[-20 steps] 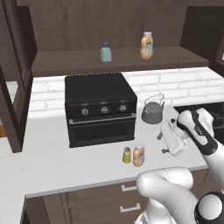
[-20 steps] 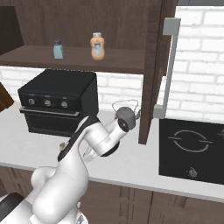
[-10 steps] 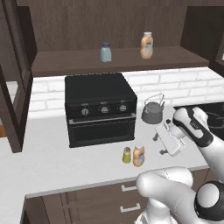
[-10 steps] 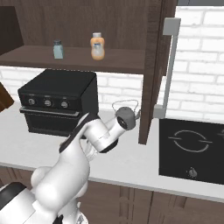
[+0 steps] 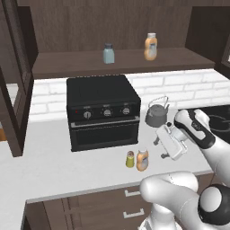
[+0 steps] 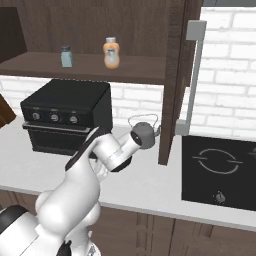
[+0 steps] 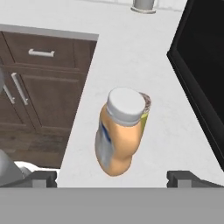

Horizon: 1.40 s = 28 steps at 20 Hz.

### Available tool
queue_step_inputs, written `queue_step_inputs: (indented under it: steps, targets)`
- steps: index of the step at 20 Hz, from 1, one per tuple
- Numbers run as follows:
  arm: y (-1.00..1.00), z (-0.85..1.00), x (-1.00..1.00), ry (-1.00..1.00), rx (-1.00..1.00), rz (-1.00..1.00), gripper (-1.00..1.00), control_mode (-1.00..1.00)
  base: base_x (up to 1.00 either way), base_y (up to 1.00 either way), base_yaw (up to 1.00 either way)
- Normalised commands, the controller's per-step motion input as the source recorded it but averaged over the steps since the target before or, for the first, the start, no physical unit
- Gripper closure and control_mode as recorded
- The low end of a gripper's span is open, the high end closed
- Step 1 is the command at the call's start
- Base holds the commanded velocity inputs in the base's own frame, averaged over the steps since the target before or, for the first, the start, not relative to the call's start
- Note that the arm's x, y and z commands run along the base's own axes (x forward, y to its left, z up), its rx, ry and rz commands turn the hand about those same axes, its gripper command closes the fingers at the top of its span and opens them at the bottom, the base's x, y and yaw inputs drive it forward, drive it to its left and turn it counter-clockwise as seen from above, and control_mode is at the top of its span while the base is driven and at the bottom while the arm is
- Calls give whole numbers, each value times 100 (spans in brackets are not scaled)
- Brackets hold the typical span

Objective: Put the shaker and condiment bottle from the counter next to their counterparts in the cabinet.

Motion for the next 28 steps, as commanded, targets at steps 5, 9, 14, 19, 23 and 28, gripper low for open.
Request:
queue_step_inputs:
  steps: [5, 9, 14, 19, 23, 28]
  targets:
    - [13, 0, 0, 0, 0, 0, -100, -100, 0, 0, 0]
    - [3, -3, 0, 0, 0, 0, -100, -100, 0, 0, 0]
    - [7, -8, 0, 0, 0, 0, -100, -100, 0, 0, 0]
    - [26, -15, 0, 0, 0, 0, -100, -100, 0, 0, 0]
    - [16, -11, 12, 1, 0, 0, -100, -100, 0, 0, 0]
    - [11, -16, 8, 3, 0, 2, -100, -100, 0, 0, 0]
